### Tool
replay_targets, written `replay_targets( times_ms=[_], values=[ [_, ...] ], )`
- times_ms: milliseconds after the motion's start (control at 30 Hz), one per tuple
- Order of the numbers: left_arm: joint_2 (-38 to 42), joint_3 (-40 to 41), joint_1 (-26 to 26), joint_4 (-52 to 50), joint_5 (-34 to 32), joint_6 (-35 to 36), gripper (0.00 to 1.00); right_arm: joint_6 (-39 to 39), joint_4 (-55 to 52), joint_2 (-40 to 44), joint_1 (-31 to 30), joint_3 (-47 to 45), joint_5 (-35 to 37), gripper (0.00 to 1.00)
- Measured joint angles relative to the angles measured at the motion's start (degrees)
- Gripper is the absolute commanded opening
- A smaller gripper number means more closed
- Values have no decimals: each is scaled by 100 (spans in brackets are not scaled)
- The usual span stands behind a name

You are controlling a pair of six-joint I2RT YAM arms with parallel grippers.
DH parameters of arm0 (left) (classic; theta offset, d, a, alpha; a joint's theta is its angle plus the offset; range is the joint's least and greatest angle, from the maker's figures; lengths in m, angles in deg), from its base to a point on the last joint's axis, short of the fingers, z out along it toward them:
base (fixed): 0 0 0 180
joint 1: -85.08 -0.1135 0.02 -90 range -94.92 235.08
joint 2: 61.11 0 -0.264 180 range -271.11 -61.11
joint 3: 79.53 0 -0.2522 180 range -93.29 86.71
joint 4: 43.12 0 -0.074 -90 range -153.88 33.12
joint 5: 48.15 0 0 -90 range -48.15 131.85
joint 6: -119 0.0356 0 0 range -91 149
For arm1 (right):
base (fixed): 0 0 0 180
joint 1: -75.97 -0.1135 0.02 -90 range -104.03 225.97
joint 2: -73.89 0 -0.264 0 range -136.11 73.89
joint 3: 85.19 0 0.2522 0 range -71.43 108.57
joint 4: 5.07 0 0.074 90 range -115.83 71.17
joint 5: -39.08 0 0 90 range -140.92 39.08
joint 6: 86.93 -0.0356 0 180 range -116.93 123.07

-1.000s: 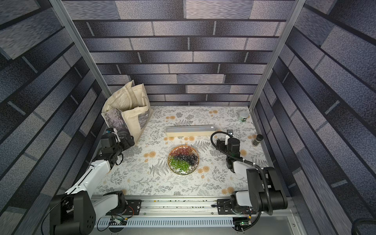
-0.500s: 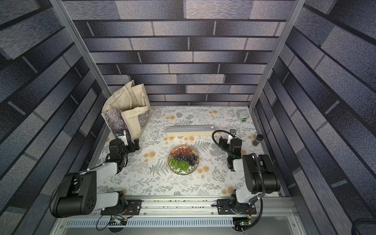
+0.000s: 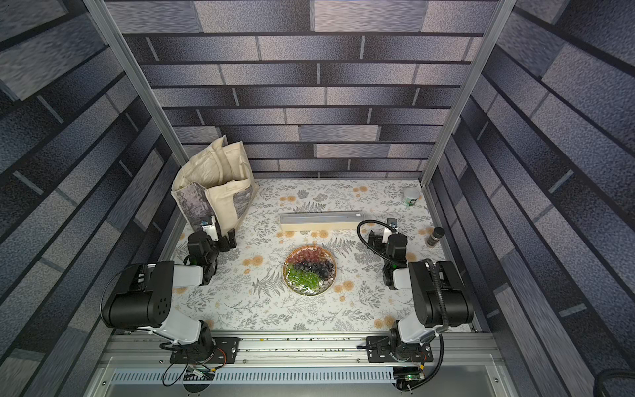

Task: Wrap the plate with plastic wrap
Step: Reset both arms

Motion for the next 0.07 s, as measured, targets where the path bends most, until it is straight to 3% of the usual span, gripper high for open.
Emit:
replay_targets(
  times_ms=[67],
  values=[
    [0,0,4,-37,-26,-2,100,0,0,0,0,2,-15,100]
  ],
)
